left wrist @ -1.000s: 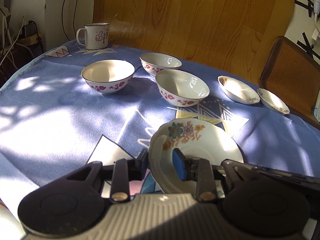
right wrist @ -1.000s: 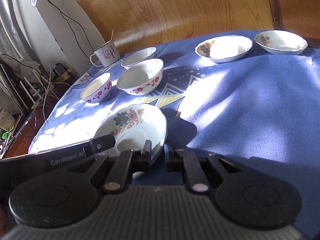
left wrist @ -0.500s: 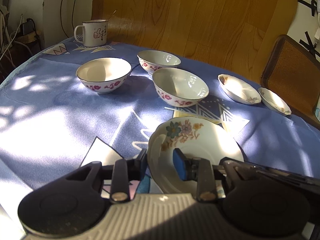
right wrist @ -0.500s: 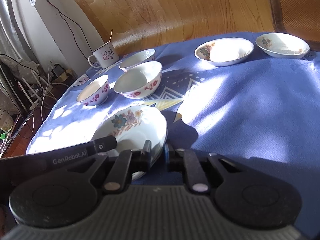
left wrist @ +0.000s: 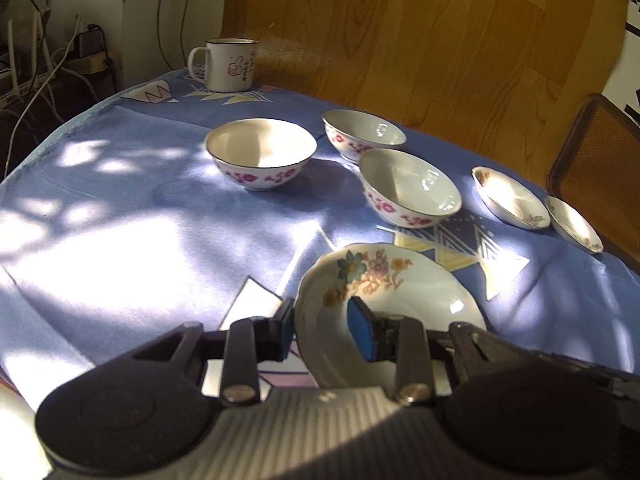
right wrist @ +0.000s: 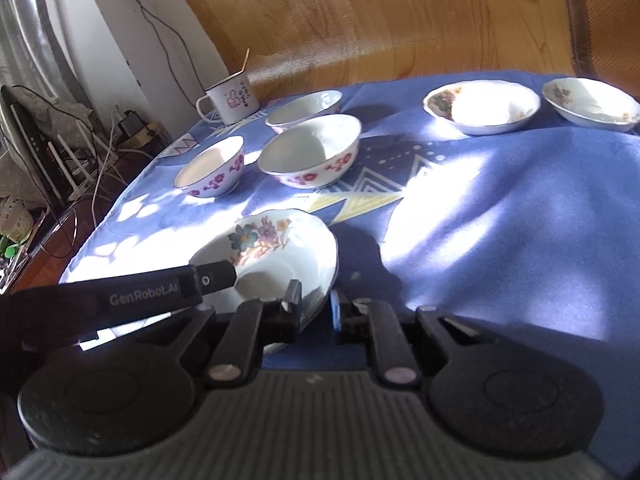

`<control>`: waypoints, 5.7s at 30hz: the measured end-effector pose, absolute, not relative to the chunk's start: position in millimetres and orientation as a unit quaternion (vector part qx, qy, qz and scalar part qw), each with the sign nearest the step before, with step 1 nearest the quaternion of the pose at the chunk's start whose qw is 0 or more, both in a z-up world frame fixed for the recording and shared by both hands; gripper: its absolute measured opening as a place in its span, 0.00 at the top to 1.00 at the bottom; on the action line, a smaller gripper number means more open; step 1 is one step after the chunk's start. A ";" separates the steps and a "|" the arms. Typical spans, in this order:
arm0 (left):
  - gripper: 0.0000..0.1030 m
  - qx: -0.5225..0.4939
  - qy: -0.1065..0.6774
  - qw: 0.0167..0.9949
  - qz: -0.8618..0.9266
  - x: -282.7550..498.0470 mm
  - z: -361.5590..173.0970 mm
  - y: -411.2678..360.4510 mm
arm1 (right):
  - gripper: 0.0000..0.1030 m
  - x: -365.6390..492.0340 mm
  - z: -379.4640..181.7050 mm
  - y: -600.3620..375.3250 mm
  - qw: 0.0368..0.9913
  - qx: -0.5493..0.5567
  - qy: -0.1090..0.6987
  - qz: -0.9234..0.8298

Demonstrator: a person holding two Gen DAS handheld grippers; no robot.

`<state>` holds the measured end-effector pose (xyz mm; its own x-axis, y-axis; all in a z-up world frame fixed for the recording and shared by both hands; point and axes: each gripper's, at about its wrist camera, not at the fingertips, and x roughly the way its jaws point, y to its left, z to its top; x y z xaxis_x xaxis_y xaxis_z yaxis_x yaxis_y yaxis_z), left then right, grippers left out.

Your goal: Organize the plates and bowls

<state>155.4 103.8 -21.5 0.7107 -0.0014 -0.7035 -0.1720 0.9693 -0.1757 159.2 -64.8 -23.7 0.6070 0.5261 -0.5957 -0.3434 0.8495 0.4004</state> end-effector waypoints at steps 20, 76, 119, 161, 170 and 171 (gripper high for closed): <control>0.63 -0.142 0.366 0.916 0.081 155.3 -28.1 172.4 | 0.76 175.5 -22.9 6.1 0.875 0.092 0.378 0.288; 0.81 -0.099 0.467 0.878 -0.038 396.9 -28.7 -35.1 | 0.73 327.7 -28.1 -229.7 0.896 0.225 0.365 0.119; 0.84 -0.181 0.457 0.870 -0.028 393.1 -31.3 -19.7 | 0.86 376.8 -28.6 -224.4 0.896 0.134 0.397 0.150; 0.76 -0.102 0.446 0.882 -0.115 199.8 -23.2 -83.1 | 0.84 150.5 -29.7 -261.1 0.911 0.174 0.361 0.101; 0.82 -0.087 0.440 0.885 -0.126 175.2 -25.0 -75.7 | 0.86 123.4 -32.1 -255.1 0.908 0.183 0.363 0.102; 0.82 -0.089 0.440 0.885 -0.127 173.9 -24.6 -74.1 | 0.87 121.1 -30.0 -254.4 0.909 0.182 0.361 0.099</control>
<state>173.9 -74.1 -24.6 0.5809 -0.3038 -0.7551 0.1469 0.9516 -0.2698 121.1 -254.4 -30.0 0.7203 0.3117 -0.6197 -0.0496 0.9142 0.4022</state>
